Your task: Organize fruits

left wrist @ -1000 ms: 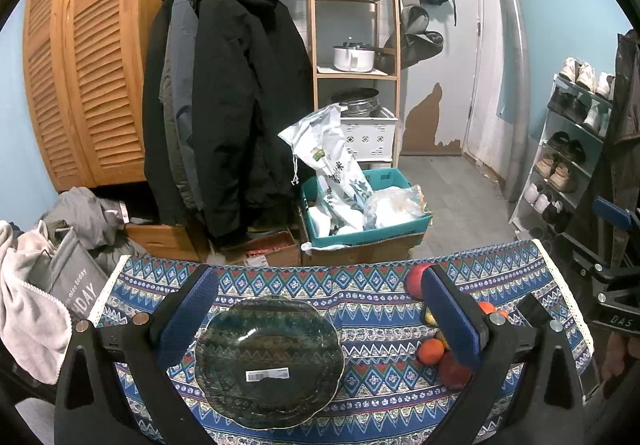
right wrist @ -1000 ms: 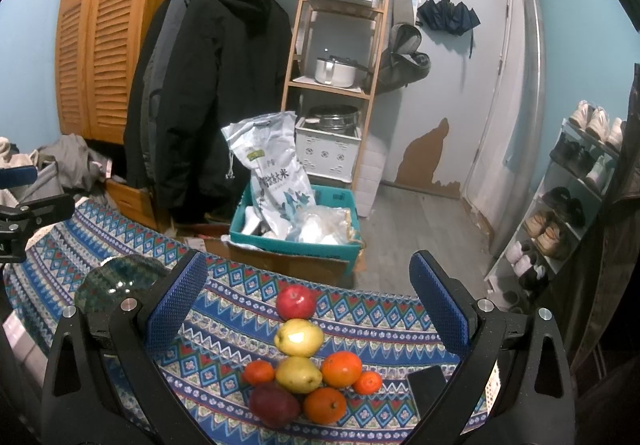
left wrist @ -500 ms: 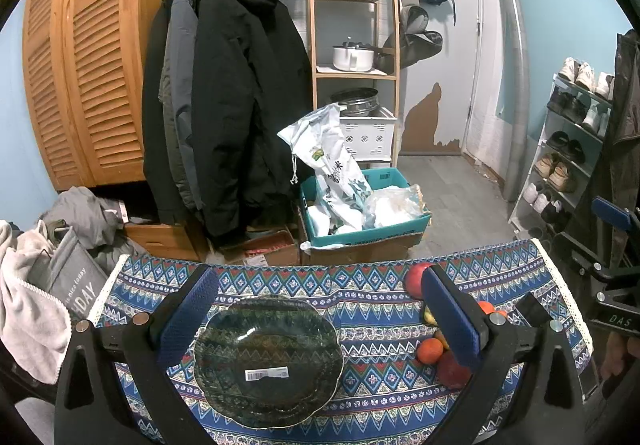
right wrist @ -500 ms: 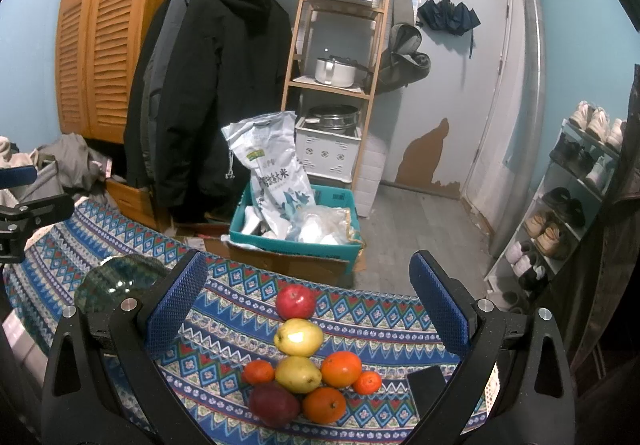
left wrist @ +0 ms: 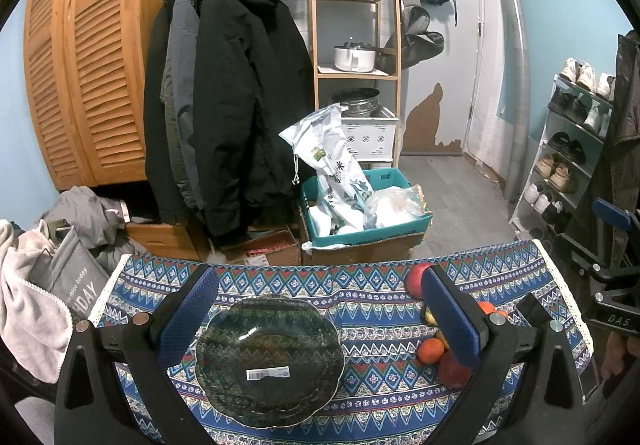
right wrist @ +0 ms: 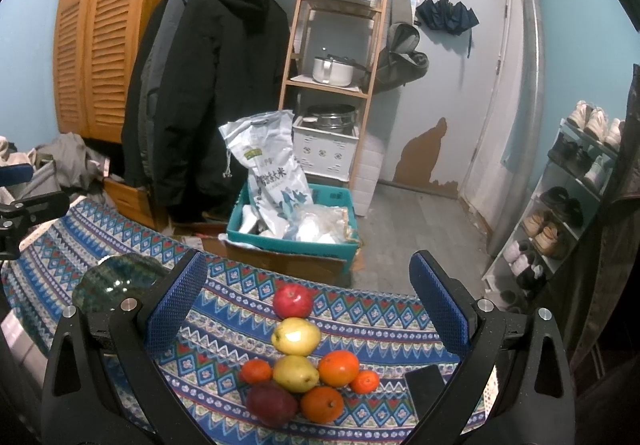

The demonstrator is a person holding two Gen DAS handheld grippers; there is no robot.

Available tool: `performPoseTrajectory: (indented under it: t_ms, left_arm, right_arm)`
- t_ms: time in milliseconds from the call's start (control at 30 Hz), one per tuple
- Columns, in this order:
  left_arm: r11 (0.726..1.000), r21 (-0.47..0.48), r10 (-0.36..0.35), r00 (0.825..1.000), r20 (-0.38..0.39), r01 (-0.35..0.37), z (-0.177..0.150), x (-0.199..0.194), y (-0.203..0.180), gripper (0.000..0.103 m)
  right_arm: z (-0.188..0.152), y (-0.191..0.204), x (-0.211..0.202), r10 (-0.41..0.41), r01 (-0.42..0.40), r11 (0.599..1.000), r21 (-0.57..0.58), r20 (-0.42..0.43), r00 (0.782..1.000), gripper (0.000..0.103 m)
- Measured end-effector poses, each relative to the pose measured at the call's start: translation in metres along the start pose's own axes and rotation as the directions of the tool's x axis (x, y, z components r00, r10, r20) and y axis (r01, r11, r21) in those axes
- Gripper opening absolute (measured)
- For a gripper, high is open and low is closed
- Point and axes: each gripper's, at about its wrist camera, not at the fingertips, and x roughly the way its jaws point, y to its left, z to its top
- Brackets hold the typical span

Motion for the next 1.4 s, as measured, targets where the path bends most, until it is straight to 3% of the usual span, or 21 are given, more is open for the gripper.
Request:
performPoseTrajectory:
  t_ms: [1400]
  left_arm:
    - [1.000, -0.001, -0.001, 1.000, -0.001, 0.001, -0.0004, 0.0001, 0.0010, 0.102]
  right_arm:
    - [0.0025, 0.0016, 0.0005, 0.000, 0.000, 1.000, -0.002, -0.003, 1.000, 0.099]
